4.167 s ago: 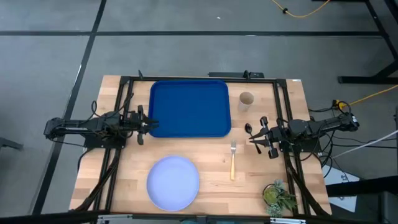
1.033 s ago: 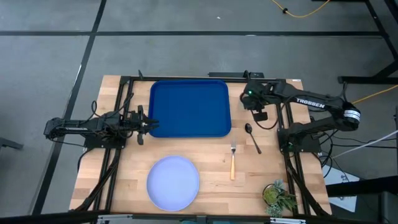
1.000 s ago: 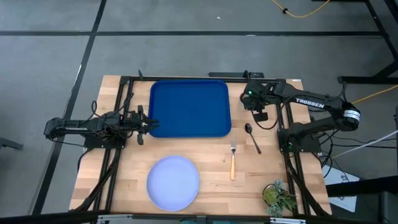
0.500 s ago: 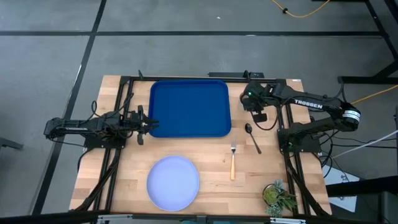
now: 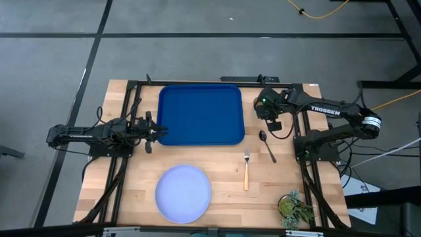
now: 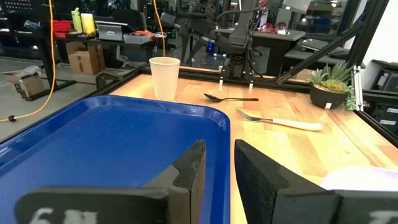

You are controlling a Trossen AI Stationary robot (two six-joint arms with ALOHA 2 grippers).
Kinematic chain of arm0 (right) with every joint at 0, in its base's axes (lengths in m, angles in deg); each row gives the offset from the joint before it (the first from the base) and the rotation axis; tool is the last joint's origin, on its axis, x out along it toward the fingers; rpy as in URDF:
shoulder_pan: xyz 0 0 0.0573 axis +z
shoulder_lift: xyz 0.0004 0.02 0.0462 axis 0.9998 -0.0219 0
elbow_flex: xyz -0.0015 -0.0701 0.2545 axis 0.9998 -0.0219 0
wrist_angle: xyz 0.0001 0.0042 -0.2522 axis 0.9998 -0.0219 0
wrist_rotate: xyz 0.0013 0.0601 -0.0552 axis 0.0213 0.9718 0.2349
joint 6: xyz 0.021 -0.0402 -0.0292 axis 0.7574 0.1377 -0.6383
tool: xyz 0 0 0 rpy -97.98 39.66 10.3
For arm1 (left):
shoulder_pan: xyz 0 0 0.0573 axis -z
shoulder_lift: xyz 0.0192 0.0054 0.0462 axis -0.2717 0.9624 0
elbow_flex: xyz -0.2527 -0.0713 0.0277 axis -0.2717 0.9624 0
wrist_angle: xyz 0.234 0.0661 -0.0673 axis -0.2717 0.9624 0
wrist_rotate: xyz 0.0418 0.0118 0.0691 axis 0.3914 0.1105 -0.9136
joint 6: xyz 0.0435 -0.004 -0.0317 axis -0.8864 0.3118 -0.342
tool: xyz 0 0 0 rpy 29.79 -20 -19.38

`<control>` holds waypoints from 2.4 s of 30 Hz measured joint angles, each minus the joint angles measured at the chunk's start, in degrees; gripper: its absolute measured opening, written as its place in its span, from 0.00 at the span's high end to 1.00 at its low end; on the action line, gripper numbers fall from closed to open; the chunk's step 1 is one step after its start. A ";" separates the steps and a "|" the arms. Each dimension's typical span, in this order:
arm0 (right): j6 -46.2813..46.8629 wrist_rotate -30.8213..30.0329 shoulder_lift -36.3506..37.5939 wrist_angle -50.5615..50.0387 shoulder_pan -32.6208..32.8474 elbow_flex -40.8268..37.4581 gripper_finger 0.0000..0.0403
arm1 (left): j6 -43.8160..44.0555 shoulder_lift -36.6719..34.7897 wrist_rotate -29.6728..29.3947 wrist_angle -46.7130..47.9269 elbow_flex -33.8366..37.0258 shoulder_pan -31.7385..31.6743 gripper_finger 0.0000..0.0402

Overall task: Pick and place plate/cup/fork/spoon on tray
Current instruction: Put the beige cup on the blue tray

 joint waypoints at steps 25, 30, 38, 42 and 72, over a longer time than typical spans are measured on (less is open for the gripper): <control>-2.71 -0.04 0.17 2.75 0.35 2.05 0.85 | 0.00 0.00 0.00 0.00 0.02 0.02 0.80; -2.69 -0.02 0.15 3.39 -0.06 1.65 0.85 | 0.00 -0.01 0.00 0.00 0.01 0.01 0.80; -2.82 -0.43 0.09 5.51 -2.38 -1.25 0.85 | 0.00 -0.01 0.00 0.00 0.01 0.02 0.80; -2.91 -0.98 0.09 6.94 -2.38 -1.23 0.85 | 0.00 0.00 0.00 0.01 0.00 0.01 0.80; -4.50 -8.34 0.11 16.82 2.97 1.64 0.98 | 0.00 0.00 0.00 0.00 0.02 0.00 0.80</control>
